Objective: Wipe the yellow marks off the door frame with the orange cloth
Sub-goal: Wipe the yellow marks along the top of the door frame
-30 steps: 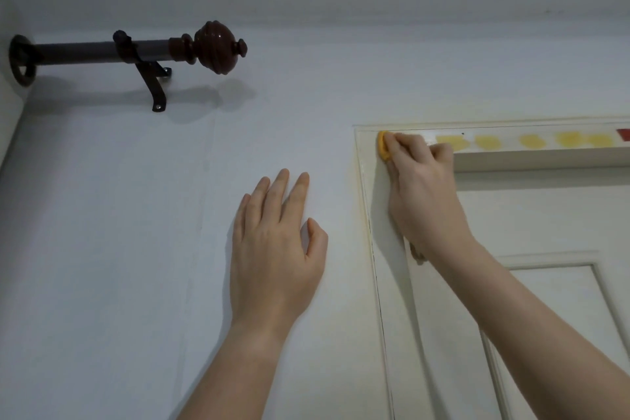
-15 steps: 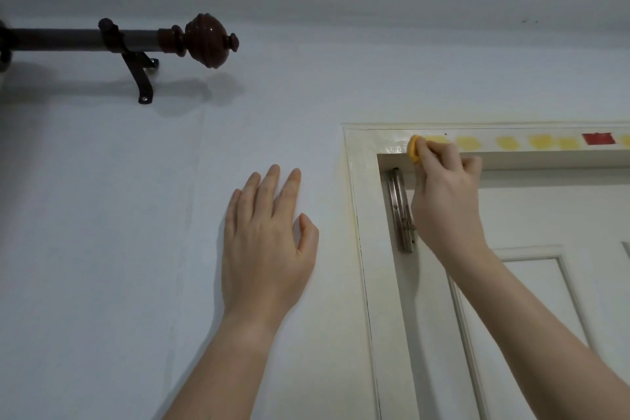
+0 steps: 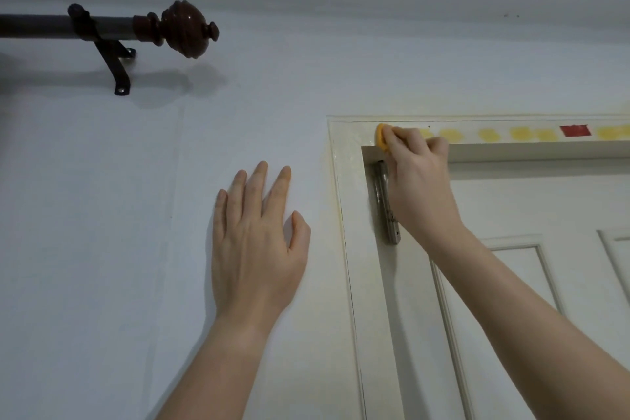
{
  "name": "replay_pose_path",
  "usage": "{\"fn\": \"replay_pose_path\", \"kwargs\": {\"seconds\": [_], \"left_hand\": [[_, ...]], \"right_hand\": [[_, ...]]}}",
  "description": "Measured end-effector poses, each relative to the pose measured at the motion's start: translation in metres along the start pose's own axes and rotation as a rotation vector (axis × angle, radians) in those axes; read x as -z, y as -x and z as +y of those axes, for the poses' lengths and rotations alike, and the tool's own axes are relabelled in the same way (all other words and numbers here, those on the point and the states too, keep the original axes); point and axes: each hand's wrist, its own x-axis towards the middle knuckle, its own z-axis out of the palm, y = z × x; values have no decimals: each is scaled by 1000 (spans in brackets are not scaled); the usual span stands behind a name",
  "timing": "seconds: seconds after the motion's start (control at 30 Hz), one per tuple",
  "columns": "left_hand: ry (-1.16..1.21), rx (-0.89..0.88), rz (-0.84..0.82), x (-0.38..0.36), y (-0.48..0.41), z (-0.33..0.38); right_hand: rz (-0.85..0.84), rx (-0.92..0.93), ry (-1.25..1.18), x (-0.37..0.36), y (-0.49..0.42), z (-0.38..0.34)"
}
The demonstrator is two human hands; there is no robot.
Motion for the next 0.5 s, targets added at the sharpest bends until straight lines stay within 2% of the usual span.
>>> {"fn": "replay_pose_path", "kwargs": {"seconds": [0.07, 0.17, 0.37, 0.5], "left_hand": [[10, 15, 6, -1, 1, 3], [10, 25, 15, -6, 4, 12], [13, -4, 27, -17, 0, 34], [35, 22, 48, -21, -2, 46]], "right_hand": [[-7, -57, 4, 3, -4, 5], [72, -153, -22, 12, 14, 19], [33, 24, -45, -1, 0, 9], [91, -138, -23, 12, 10, 48]]}}
